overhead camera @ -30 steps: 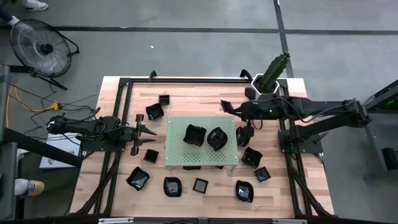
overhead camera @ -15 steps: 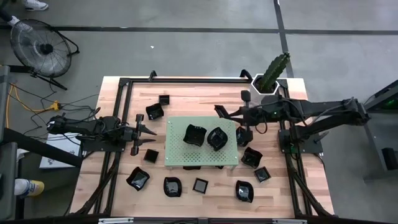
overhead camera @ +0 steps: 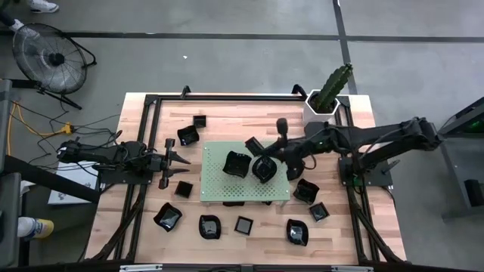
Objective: Pick & Place Mini shaped plates
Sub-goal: Put the black square shaped plate on the shelf
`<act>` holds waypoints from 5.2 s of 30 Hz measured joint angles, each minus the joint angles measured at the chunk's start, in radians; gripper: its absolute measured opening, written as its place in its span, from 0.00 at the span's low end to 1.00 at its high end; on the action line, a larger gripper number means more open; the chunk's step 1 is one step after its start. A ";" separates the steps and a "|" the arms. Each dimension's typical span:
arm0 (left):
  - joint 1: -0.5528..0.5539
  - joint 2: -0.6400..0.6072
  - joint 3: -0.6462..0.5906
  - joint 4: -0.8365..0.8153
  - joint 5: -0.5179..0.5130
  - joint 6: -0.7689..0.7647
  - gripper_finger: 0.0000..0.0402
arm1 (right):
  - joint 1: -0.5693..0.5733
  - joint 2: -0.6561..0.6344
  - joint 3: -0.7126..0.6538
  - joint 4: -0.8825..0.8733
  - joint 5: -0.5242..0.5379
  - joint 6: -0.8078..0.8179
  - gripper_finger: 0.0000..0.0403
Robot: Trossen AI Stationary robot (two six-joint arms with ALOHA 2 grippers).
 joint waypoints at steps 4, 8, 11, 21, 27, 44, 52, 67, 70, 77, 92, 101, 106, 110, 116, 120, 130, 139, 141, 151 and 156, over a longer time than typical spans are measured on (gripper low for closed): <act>0.000 0.000 0.000 0.000 0.000 0.000 0.28 | 0.000 0.037 0.000 0.023 -0.014 -0.074 0.00; 0.000 0.000 0.000 0.000 0.000 0.000 0.28 | 0.000 0.053 0.000 0.045 -0.015 -0.085 0.00; 0.000 0.000 0.000 0.002 -0.002 0.000 0.28 | 0.000 0.052 0.000 0.045 -0.017 -0.085 0.00; 0.000 0.000 0.000 0.006 -0.018 0.019 0.28 | 0.000 0.050 0.000 0.042 -0.017 -0.074 0.00; 0.000 0.000 0.020 -0.008 -0.071 0.022 0.28 | 0.000 0.050 0.000 0.040 -0.078 -0.072 0.00; 0.000 0.000 0.089 0.034 -0.418 0.033 0.28 | 0.000 0.052 0.000 -0.005 0.228 -0.546 0.00; 0.000 0.073 0.091 0.233 -0.435 0.124 0.28 | -0.003 0.074 0.000 -0.025 0.400 -0.610 0.00; 0.000 0.547 0.297 0.463 -0.583 0.227 0.58 | -0.049 0.256 -0.002 0.233 0.757 -0.851 0.00; 0.000 0.655 0.390 0.464 -0.624 0.262 0.65 | -0.050 0.256 -0.001 0.262 0.793 -0.873 0.00; 0.001 0.911 0.590 0.462 -0.692 0.341 0.67 | -0.049 0.256 -0.001 0.266 0.823 -0.915 0.00; 0.243 1.208 0.872 0.310 -0.424 0.217 0.67 | -0.049 0.256 -0.001 0.267 0.842 -0.930 0.00; 0.359 1.209 0.993 0.091 -0.187 0.135 0.67 | -0.053 0.256 -0.001 0.259 0.810 -0.890 0.00; 0.368 1.209 0.993 0.105 -0.223 0.068 0.67 | -0.080 0.266 -0.001 0.267 0.817 -0.889 0.00; 0.367 1.212 0.993 0.113 -0.226 0.042 0.67 | -0.105 0.291 -0.001 0.332 0.854 -0.908 0.00; 0.367 1.250 0.993 0.190 -0.240 -0.048 0.67 | -0.133 0.347 0.000 0.556 0.874 -1.028 0.00; 0.367 1.274 0.991 0.212 -0.274 -0.110 0.67 | -0.143 0.374 0.000 0.673 0.904 -1.077 0.00; 0.367 1.290 0.991 0.234 -0.398 0.084 0.67 | -0.148 0.378 0.000 0.697 0.909 -1.078 0.00; 0.280 1.290 0.991 0.167 -0.391 0.855 0.67 | -0.146 0.378 0.000 0.661 0.909 -1.037 0.00; 0.255 1.290 0.991 0.167 -0.417 0.992 0.67 | -0.146 0.378 0.000 0.661 0.907 -1.036 0.00; 0.216 1.290 0.991 0.168 -0.461 1.611 0.67 | -0.146 0.378 0.000 0.617 0.885 -0.958 0.00; 0.216 1.297 0.991 0.171 -0.506 1.751 0.67 | -0.141 0.378 0.000 0.605 0.846 -0.939 0.00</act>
